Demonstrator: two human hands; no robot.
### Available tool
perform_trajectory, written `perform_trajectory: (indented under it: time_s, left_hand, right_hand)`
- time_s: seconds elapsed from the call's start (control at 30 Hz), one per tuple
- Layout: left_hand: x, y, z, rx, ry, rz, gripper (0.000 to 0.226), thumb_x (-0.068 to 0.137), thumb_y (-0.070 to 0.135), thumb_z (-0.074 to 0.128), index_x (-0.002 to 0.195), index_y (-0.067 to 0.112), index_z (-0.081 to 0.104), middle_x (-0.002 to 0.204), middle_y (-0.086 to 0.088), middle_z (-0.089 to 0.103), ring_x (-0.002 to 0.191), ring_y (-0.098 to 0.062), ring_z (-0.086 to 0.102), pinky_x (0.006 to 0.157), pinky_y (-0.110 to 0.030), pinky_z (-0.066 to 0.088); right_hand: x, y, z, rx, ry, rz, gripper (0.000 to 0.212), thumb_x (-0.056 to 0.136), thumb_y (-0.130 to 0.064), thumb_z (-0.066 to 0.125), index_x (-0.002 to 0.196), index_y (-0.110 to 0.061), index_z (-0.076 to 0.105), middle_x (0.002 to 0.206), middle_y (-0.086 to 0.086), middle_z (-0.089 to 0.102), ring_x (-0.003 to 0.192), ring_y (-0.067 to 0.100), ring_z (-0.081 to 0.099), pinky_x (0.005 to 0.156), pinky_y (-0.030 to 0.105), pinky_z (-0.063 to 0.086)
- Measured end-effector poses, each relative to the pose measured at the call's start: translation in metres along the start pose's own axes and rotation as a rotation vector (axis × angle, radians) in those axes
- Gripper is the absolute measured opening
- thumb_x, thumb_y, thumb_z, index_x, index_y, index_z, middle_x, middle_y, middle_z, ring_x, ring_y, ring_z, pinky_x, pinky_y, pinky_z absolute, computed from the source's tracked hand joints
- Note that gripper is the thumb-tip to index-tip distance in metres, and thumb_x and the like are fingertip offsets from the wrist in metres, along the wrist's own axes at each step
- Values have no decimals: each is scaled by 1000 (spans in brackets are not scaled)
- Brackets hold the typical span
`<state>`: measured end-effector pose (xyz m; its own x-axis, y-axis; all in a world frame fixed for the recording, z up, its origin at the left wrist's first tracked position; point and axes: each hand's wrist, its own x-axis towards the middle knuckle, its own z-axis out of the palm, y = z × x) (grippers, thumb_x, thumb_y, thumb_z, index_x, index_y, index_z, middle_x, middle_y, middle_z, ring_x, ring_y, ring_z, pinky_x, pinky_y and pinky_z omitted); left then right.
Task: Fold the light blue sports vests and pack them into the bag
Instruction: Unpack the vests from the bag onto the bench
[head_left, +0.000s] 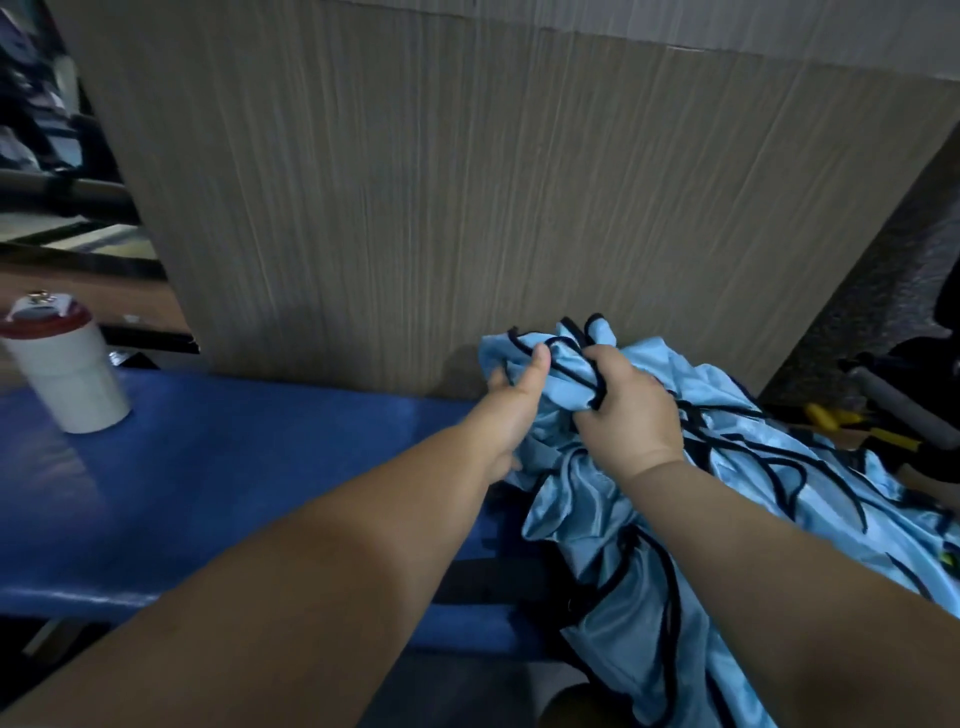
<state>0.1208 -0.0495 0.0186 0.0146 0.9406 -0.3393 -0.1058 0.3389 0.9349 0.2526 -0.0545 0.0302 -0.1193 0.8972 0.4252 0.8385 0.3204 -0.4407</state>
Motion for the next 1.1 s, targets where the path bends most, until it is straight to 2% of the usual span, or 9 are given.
perform_trajectory:
  time_s: [0.17, 0.27, 0.33, 0.4, 0.5, 0.6, 0.67, 0.8, 1.1]
  left_hand:
    - [-3, 4, -5, -174, 62, 90, 69, 83, 64, 60, 139, 38, 29, 124, 6, 62, 99, -17, 66, 70, -33, 57]
    - [0, -2, -6, -112, 179, 106, 53, 89, 31, 64, 135, 30, 37, 109, -1, 68, 89, -20, 69, 65, -31, 58]
    - [3, -7, -4, 16, 252, 136, 52, 88, 15, 57, 136, 27, 40, 105, -6, 68, 88, -24, 68, 70, -35, 58]
    - [1, -9, 0, 122, 270, 185, 54, 88, 8, 55, 137, 27, 39, 106, -7, 65, 89, -24, 65, 78, -38, 58]
    - [-1, -10, 4, 199, 239, 260, 64, 88, 5, 54, 142, 32, 34, 109, -4, 64, 92, -25, 65, 82, -40, 57]
    - [-4, -12, 5, 304, 226, 293, 69, 88, 7, 53, 146, 36, 30, 109, -1, 64, 93, -23, 64, 87, -41, 55]
    - [-11, -13, 7, 391, 202, 312, 69, 89, 7, 51, 146, 39, 29, 103, 2, 64, 90, -19, 62, 85, -35, 53]
    - [-28, -12, 11, 508, 91, 370, 64, 91, 8, 48, 142, 43, 33, 95, 10, 60, 89, -17, 61, 84, -34, 52]
    - [-34, -9, -7, 330, -2, 319, 45, 88, 60, 47, 132, 50, 45, 138, 9, 51, 127, -18, 48, 109, -42, 35]
  right_hand:
    - [-3, -16, 7, 93, -35, -51, 66, 80, -6, 64, 138, -23, 38, 75, -1, 56, 70, 20, 54, 59, 32, 43]
    - [-6, -12, 2, 109, -216, -59, 93, 81, -14, 70, 151, -30, 11, 73, -5, 56, 63, 10, 54, 55, 21, 39]
    - [-7, -1, -10, 141, -354, -48, 116, 73, -35, 81, 152, -39, -4, 108, -3, 61, 100, 9, 59, 82, 21, 46]
    - [-4, 20, -28, -30, -366, -13, 132, 51, -74, 77, 150, -47, -7, 151, 2, 38, 140, 18, 35, 112, 41, 33]
    - [-2, 63, -63, -457, -456, 248, 146, 28, -98, 59, 149, -49, -7, 164, -6, -2, 151, 28, 0, 116, 62, 13]
    - [-16, 100, -74, -366, -602, 517, 161, 20, -90, 71, 153, -43, -9, 164, 1, -13, 150, 37, 0, 117, 58, 18]
    - [-27, 111, -63, -227, -605, 554, 160, 26, -80, 81, 155, -38, -4, 163, 8, 2, 148, 36, 16, 116, 51, 27]
    - [-42, 104, -32, -74, -389, 460, 114, 66, -31, 84, 155, -30, 13, 134, 10, 56, 121, 31, 54, 99, 40, 47]
    - [-28, 54, -1, 193, -166, 186, 86, 73, -2, 76, 147, -26, 39, 123, 2, 65, 116, 24, 60, 99, 40, 48]
